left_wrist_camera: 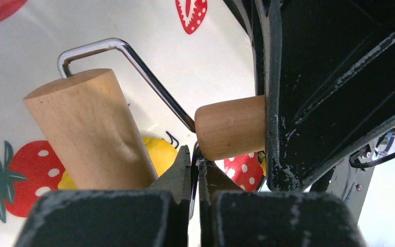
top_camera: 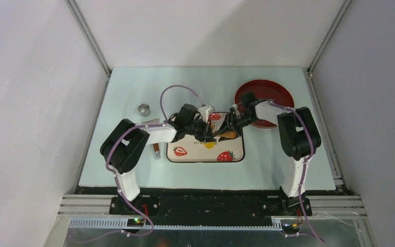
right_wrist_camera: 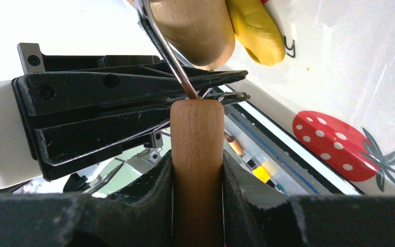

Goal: Roll out the dumpling wrappers from the dough

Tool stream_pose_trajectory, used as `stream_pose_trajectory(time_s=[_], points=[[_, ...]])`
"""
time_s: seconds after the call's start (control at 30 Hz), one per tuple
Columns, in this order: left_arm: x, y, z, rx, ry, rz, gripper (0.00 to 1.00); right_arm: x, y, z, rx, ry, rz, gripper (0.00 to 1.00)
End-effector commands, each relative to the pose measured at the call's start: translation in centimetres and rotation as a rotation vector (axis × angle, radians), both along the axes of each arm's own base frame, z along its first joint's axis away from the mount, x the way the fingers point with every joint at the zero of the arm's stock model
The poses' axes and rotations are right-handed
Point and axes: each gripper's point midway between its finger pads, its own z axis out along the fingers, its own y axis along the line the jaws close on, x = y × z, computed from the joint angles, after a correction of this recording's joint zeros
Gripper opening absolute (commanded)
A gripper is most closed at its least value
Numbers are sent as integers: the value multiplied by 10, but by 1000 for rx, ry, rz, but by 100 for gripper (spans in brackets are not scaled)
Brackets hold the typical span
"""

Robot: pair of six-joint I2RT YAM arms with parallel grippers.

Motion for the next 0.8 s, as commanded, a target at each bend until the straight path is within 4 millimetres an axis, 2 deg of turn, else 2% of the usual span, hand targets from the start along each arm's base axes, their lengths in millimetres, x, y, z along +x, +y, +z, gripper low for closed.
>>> stream_pose_trajectory(time_s=[0.0,0.17,0.3,0.47,0.5,0.6,0.63,0.77], points=[[16,-23,21,-101,9,43,0,10,24,2,96,-33,31,0],[18,-20,17,-87,20,57,0,10,26,-15,107,29,27,0],[21,-18,25,-93,-2,58,0,15,31,-11,122,5,23,0],[29,-11,53,-122,-70,77,0,25,49,27,149,-123,51,0],[31,-8,62,-133,-87,83,0,20,49,30,131,-121,75,0],[33,-3,81,-149,-135,89,0,24,60,50,86,-212,118,0],[32,-1,90,-158,-156,90,0,23,60,56,84,-222,121,0],[27,2,105,-169,-178,85,0,23,57,70,84,-250,103,0]])
